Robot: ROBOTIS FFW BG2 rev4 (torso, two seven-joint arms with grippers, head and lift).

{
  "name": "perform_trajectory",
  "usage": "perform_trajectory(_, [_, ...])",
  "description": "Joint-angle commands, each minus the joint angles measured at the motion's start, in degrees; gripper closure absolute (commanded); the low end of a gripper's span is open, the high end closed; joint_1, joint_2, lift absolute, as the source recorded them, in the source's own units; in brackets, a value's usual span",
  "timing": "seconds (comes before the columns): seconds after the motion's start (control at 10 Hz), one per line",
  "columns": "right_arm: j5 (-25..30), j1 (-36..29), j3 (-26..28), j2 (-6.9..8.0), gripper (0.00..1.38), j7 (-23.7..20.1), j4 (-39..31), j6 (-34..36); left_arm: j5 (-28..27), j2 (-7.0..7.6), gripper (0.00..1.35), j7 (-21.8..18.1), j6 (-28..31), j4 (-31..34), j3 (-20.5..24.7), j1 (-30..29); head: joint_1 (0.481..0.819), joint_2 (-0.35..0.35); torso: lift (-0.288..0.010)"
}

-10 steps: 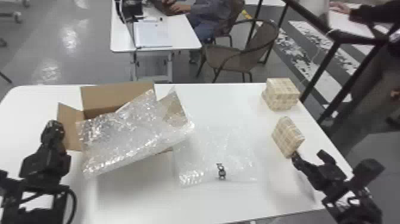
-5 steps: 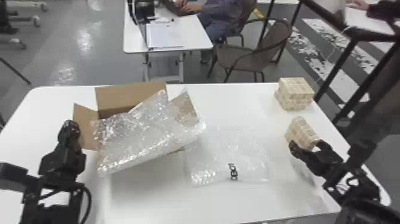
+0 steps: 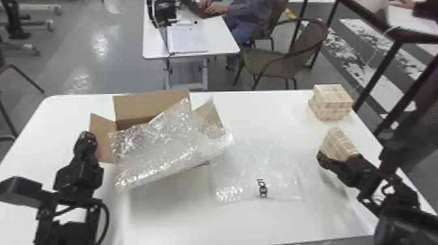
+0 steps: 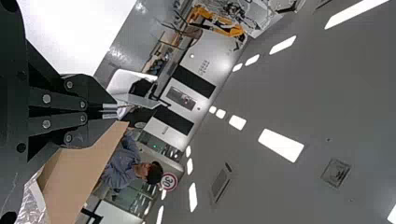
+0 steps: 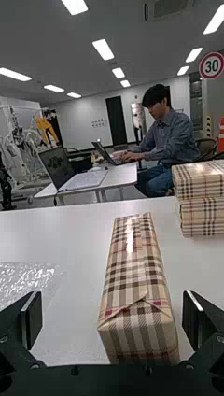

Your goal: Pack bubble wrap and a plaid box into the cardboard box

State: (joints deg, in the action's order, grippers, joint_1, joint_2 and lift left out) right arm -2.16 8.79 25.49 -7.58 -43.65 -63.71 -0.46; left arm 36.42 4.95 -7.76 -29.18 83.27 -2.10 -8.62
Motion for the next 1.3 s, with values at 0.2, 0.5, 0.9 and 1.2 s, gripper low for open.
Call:
perform_trajectory(0.2, [-0.56,-0.88,0.08,0.02,0.86,0.67,-1.24,1.08,0.05,-0.03,1.2,-0.15,0.0,-0.04,0.08,0.0,0.695,-0.076,-0.11])
perform_trajectory(0.5, [-2.14,-1.32,0.08,-0.07,0.9,0.76,-1.41,1.17,0.05,-0.03,1.2,-0.23,0.0,-0.04,0.17,0.09,0.695,-0.08,-0.11])
perform_trajectory(0.9, [-4.6,-2.2,0.08,0.11,1.03,0.76,-2.91,1.17,0.05,-0.03,1.2,-0.41,0.0,-0.04,0.17,0.18,0.695,-0.082,-0.11])
perform_trajectory(1.2, [-9.97,-6.85,-1.94,5.12,1.03,1.81,-22.95,5.12,0.23,-0.21,1.2,-0.5,-0.09,-0.13,0.26,0.27,0.695,-0.072,-0.11])
